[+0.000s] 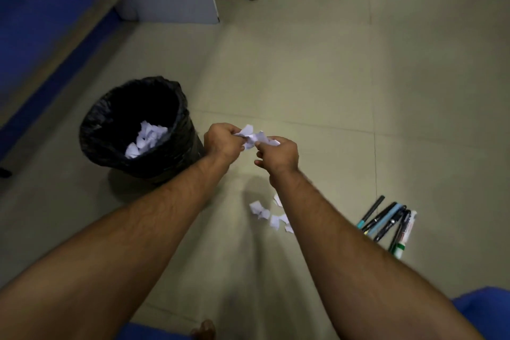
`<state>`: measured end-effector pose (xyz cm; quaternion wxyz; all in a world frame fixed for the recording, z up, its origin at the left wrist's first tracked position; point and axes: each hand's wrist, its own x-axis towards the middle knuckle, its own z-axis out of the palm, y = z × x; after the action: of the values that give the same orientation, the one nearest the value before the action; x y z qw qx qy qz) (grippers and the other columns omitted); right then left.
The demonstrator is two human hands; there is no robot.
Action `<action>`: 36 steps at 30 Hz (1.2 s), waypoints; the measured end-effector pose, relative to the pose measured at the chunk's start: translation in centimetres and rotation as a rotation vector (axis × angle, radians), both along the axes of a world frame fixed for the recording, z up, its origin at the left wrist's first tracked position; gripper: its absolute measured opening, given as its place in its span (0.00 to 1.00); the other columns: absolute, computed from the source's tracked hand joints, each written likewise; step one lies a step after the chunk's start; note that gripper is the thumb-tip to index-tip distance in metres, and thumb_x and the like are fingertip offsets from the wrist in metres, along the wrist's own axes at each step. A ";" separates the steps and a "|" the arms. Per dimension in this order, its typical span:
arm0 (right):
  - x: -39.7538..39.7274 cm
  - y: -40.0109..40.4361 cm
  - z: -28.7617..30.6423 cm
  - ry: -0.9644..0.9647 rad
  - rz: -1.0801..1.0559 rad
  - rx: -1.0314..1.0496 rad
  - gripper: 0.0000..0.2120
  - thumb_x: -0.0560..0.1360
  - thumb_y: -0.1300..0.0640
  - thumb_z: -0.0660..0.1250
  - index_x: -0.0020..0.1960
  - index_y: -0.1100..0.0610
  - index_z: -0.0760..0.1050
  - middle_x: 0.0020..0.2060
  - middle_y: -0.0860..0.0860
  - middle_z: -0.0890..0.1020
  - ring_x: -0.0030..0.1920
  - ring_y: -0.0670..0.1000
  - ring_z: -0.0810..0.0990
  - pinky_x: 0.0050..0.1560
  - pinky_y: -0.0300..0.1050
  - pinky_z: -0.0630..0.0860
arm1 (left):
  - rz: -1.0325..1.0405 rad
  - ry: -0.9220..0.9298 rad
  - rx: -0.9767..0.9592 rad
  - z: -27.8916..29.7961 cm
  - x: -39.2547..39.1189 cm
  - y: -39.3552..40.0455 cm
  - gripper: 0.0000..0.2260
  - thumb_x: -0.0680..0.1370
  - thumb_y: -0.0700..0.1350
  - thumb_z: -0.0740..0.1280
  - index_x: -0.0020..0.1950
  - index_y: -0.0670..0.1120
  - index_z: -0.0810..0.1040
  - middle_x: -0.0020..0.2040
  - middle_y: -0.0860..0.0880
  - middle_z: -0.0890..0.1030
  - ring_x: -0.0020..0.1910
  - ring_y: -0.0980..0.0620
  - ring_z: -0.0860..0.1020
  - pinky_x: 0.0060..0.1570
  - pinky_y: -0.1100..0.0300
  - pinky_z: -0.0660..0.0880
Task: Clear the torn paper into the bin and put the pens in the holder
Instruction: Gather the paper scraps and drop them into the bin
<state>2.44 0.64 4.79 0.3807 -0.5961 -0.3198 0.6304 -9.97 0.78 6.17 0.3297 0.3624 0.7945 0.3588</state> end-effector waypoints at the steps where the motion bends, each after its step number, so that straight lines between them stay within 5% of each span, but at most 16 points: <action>1: -1.0 0.3 1.4 0.012 0.018 0.023 0.05 0.71 0.61 0.74 0.39 0.57 0.79 0.34 0.55 0.79 0.34 0.53 0.77 0.33 0.43 0.78 | 0.021 -0.011 0.012 1.4 -0.9 0.1 0.07 0.64 0.44 0.76 0.31 0.46 0.80 0.29 0.49 0.78 0.34 0.47 0.79 0.47 0.44 0.82; 6: -7.8 1.8 7.5 0.030 0.175 0.113 0.06 0.71 0.59 0.74 0.39 0.57 0.78 0.35 0.56 0.80 0.36 0.54 0.78 0.34 0.47 0.81 | 0.163 0.031 0.086 8.5 -7.7 0.6 0.04 0.70 0.40 0.77 0.40 0.42 0.83 0.39 0.44 0.84 0.39 0.47 0.83 0.46 0.53 0.83; 10: -15.2 2.3 9.5 -0.100 0.356 0.262 0.13 0.62 0.43 0.74 0.35 0.52 0.80 0.33 0.57 0.83 0.39 0.62 0.84 0.41 0.62 0.83 | 0.266 0.149 0.077 10.7 -15.8 -0.3 0.09 0.62 0.48 0.76 0.34 0.44 0.81 0.37 0.40 0.85 0.40 0.42 0.85 0.45 0.46 0.83; 13: -18.9 1.6 10.9 -0.215 0.478 0.365 0.13 0.67 0.44 0.72 0.35 0.54 0.80 0.32 0.53 0.83 0.39 0.58 0.84 0.42 0.56 0.83 | 0.366 0.236 0.044 10.4 -19.8 -2.0 0.06 0.65 0.46 0.77 0.34 0.47 0.82 0.37 0.44 0.85 0.40 0.44 0.85 0.44 0.48 0.83; 17: -21.3 1.7 11.1 -0.568 0.705 0.537 0.09 0.75 0.50 0.69 0.53 0.52 0.83 0.47 0.53 0.85 0.51 0.56 0.83 0.45 0.42 0.75 | 0.322 0.359 -0.052 9.9 -21.3 -4.1 0.02 0.73 0.43 0.71 0.43 0.46 0.83 0.43 0.45 0.84 0.45 0.45 0.82 0.43 0.59 0.77; 20: -22.0 2.0 11.0 -0.700 0.904 0.551 0.27 0.74 0.54 0.72 0.71 0.54 0.71 0.64 0.55 0.79 0.64 0.56 0.77 0.61 0.46 0.75 | 0.257 0.415 -0.090 9.6 -21.4 -4.3 0.01 0.73 0.42 0.71 0.44 0.47 0.81 0.43 0.47 0.81 0.44 0.47 0.79 0.41 0.61 0.70; 22: -22.1 2.0 10.8 -0.727 0.972 0.553 0.31 0.74 0.57 0.72 0.74 0.54 0.67 0.67 0.54 0.77 0.67 0.56 0.75 0.65 0.48 0.74 | 0.230 0.459 -0.146 9.5 -21.4 -4.3 0.07 0.72 0.42 0.72 0.49 0.48 0.82 0.46 0.49 0.82 0.45 0.48 0.79 0.42 0.61 0.72; 28: -20.5 3.2 10.9 -0.619 0.697 0.512 0.19 0.71 0.59 0.68 0.62 0.47 0.79 0.56 0.49 0.84 0.57 0.53 0.82 0.59 0.46 0.78 | 0.087 0.488 -0.087 10.6 -19.4 -3.2 0.08 0.70 0.43 0.73 0.49 0.47 0.84 0.48 0.47 0.85 0.48 0.46 0.82 0.50 0.56 0.79; 32: -18.1 4.9 9.6 -0.302 0.536 0.408 0.13 0.64 0.56 0.66 0.43 0.40 0.81 0.41 0.49 0.86 0.44 0.55 0.85 0.50 0.57 0.83 | -0.070 0.233 0.040 11.5 -16.4 -1.3 0.05 0.71 0.40 0.72 0.46 0.46 0.83 0.35 0.45 0.82 0.36 0.44 0.83 0.42 0.48 0.83; 36: -13.4 5.8 8.9 -0.233 0.363 0.395 0.09 0.64 0.56 0.65 0.41 0.44 0.79 0.36 0.50 0.85 0.41 0.55 0.85 0.45 0.60 0.83 | -0.108 0.127 0.023 11.5 -12.9 0.5 0.03 0.74 0.38 0.71 0.47 0.43 0.80 0.37 0.43 0.81 0.33 0.47 0.80 0.38 0.51 0.83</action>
<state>-10.98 6.48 13.69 0.3309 -0.5120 -0.5794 0.5410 -22.85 1.23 17.70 0.2933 0.4306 0.7889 0.3258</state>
